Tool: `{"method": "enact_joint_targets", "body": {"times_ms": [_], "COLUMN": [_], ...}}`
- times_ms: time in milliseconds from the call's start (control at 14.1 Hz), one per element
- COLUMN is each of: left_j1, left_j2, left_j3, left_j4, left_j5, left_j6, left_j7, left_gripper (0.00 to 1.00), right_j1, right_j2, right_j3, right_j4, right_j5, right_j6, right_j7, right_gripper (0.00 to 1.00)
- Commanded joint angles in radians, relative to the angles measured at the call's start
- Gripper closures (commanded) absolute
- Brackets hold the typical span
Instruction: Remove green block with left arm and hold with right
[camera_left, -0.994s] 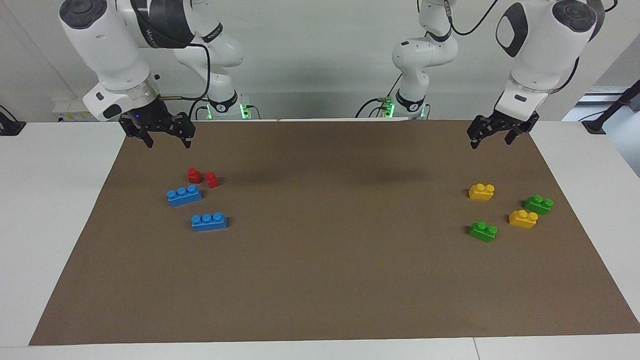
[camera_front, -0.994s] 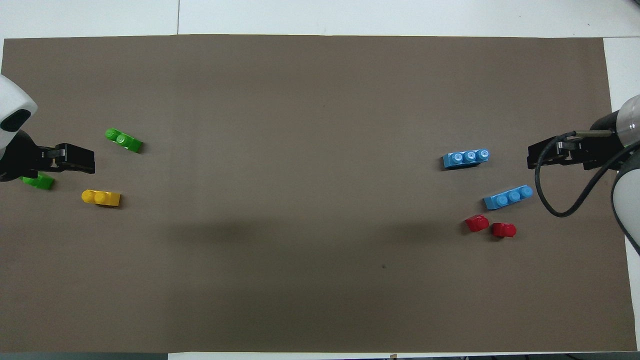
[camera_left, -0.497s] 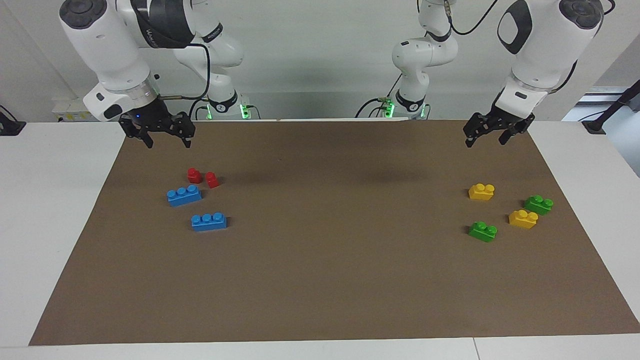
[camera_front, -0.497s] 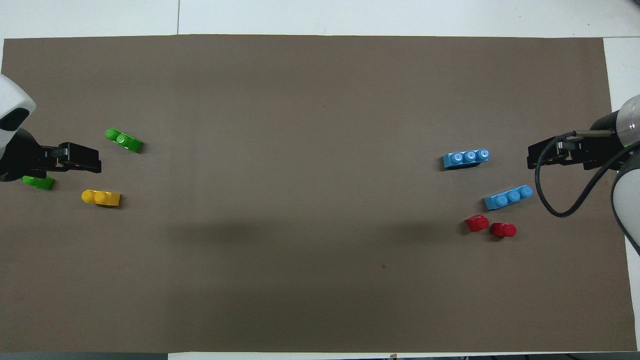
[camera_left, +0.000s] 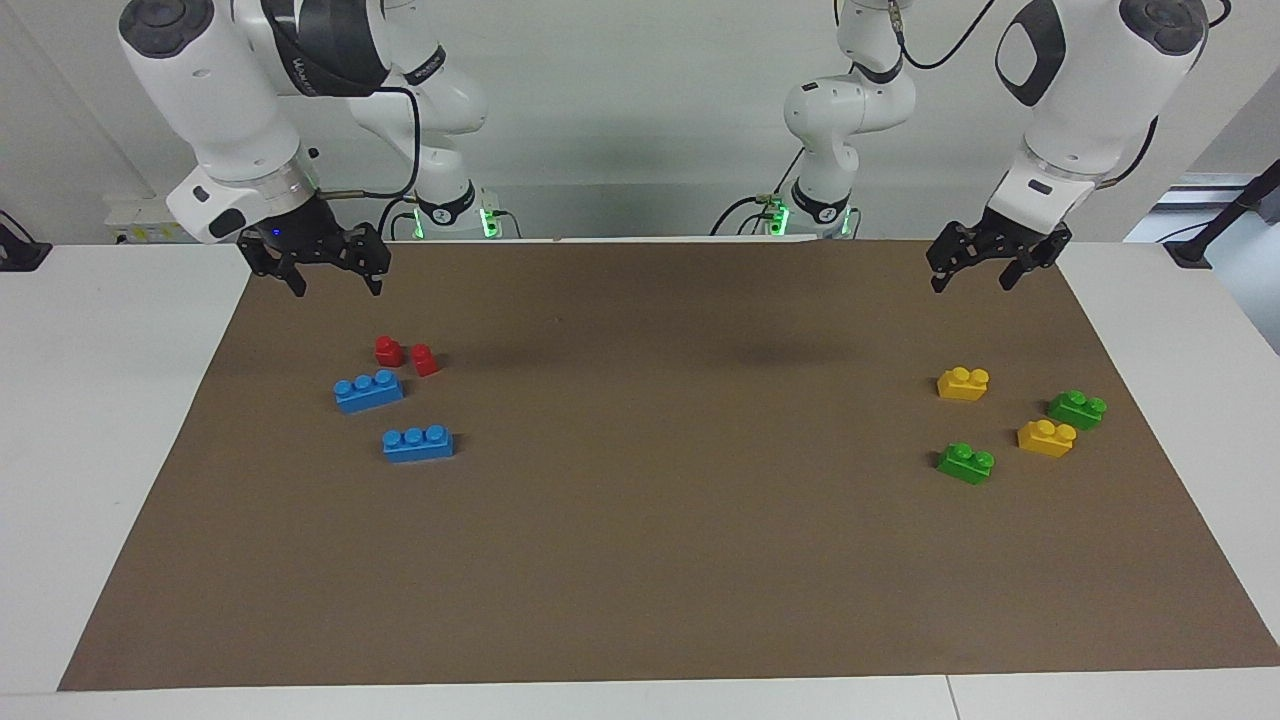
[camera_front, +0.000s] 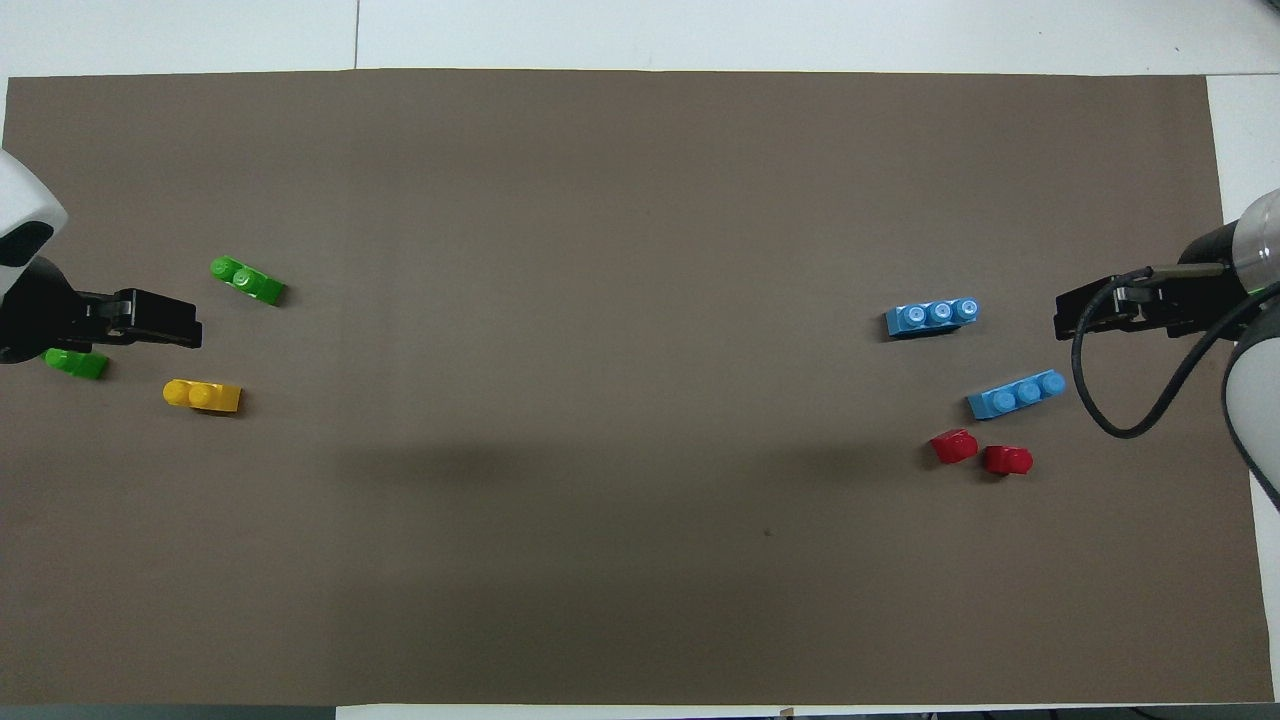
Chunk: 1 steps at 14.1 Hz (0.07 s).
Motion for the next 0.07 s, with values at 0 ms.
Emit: {"method": "enact_joint_targets", "body": {"times_ms": [0], "left_j1": [-0.001], "left_j2": [-0.014], "left_j3": [0.01], "left_j4": [0.005], "left_j5": [-0.021], "left_j6": [-0.022], "left_j7": [0.024], "left_gripper": [0.0], "right_j1": [-0.012], "right_j2": [-0.006], "right_j3": [0.009], "right_j4": [-0.004], "right_j5": [-0.021], "right_j6": [-0.006], "right_j7": [-0.022], "right_gripper": [0.0]}}
